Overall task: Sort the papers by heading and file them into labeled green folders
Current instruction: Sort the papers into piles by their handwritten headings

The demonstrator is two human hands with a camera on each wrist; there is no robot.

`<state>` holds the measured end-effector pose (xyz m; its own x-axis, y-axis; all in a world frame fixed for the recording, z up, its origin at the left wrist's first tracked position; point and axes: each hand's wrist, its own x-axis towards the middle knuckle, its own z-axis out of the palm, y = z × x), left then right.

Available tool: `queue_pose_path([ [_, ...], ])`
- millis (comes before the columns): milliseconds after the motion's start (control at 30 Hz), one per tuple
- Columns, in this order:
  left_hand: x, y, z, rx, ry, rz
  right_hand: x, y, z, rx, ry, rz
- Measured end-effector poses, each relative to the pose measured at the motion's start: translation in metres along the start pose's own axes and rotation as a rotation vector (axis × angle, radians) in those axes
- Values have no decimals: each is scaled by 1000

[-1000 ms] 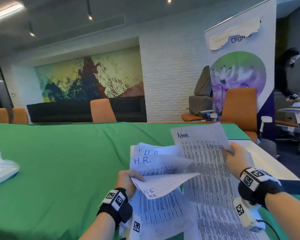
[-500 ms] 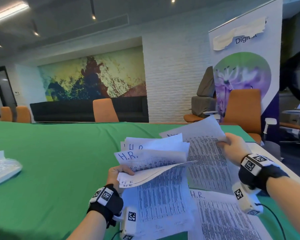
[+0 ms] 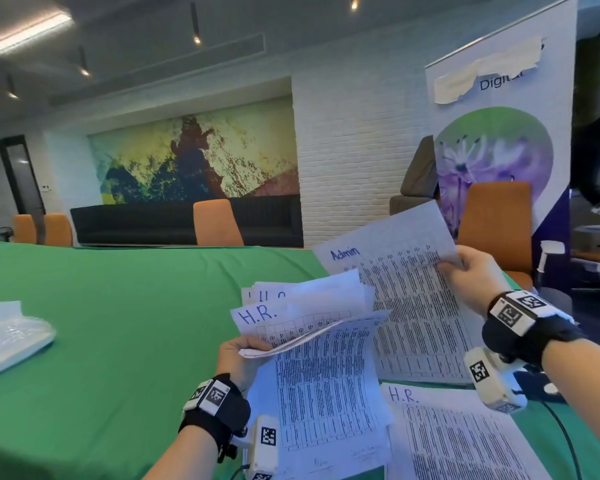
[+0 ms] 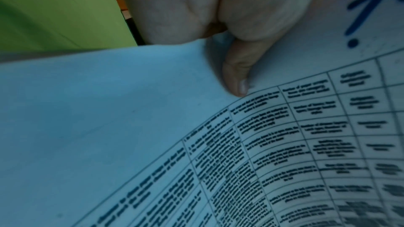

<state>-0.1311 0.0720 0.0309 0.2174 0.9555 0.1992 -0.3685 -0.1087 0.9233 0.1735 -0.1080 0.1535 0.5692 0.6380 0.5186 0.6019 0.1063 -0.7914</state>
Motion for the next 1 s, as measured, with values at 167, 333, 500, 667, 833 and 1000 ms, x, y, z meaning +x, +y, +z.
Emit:
queue_pose_path([
  [167,-3,-1,3,-96,24,-123,8,8,-6,-15,12,-17],
  [333,-6,-7,13,-68,-24,-116,7,15,-6,-98,-33,-80],
  [500,-6,-13,22,21,-50,-76,10,23,-2,-70,17,-107],
  [667,-9,-16,24,92,-62,-78,13,36,-2,-211,-74,-5],
  [833,-6,-24,20,177,-55,-32,12,41,-2,-293,-85,37],
  [1000,-4,-28,11,175,-16,-31,11,37,-3,-164,-47,24],
])
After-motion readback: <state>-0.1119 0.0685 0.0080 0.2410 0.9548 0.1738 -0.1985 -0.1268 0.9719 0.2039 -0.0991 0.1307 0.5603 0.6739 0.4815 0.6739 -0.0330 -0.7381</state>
